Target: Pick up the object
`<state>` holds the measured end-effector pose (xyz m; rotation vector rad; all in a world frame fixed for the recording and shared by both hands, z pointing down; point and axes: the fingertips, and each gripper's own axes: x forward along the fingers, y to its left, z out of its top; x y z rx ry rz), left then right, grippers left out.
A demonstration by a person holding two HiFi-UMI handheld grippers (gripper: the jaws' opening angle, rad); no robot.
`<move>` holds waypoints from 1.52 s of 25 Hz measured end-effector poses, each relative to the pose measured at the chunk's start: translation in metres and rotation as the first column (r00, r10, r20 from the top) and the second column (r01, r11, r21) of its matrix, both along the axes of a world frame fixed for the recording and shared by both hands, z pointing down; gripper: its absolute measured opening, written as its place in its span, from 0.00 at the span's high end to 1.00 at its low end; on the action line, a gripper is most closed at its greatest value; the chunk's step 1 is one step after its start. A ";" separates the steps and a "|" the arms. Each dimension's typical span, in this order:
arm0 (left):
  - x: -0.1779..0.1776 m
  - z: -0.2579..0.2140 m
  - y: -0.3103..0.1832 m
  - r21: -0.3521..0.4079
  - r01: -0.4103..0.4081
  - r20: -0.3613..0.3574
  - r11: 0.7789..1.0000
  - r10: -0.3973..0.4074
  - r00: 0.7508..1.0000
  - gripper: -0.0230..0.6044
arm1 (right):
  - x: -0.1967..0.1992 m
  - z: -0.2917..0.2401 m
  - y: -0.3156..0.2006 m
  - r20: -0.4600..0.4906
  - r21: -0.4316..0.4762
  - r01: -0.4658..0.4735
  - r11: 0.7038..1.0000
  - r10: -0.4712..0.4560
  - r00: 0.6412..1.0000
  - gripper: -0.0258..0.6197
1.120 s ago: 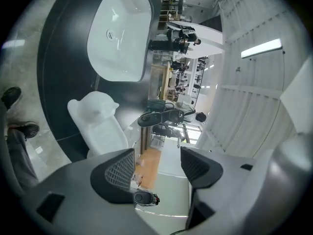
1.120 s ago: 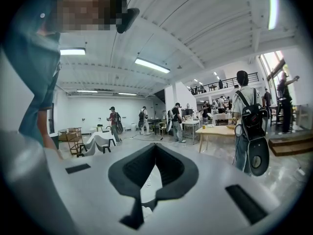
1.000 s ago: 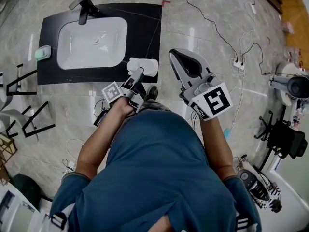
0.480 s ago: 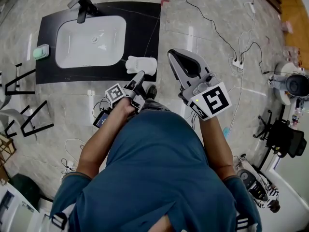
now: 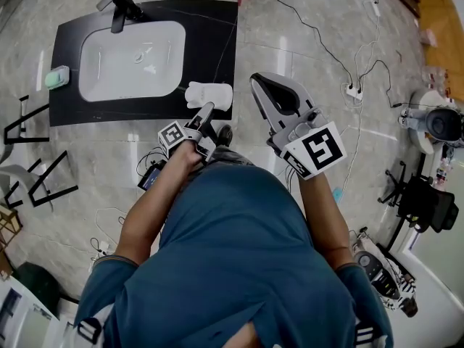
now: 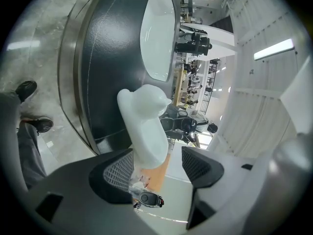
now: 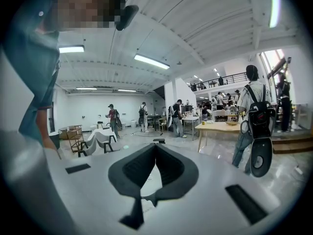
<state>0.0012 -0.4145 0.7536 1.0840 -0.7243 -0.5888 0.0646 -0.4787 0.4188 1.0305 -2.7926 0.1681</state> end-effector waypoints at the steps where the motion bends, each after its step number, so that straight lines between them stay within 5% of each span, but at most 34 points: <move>1: 0.000 0.001 -0.002 0.001 0.004 0.002 1.000 -0.004 1.000 0.50 | 0.000 0.000 0.000 -0.001 -0.002 0.000 1.000 0.000 1.000 0.94; 26: 0.008 0.024 -0.027 -0.011 0.025 -0.026 1.000 -0.026 0.999 0.51 | -0.003 0.030 0.004 -0.031 -0.070 0.013 0.997 -0.015 0.999 0.94; 34: 0.010 0.031 -0.025 -0.013 0.026 -0.009 1.000 -0.026 1.000 0.68 | -0.002 0.041 0.007 -0.039 -0.097 0.016 0.995 -0.020 0.999 0.94; 38: 0.010 0.034 -0.028 -0.014 0.037 -0.014 0.999 -0.037 0.999 0.69 | -0.001 0.047 0.008 -0.044 -0.110 0.018 0.994 -0.023 0.999 0.94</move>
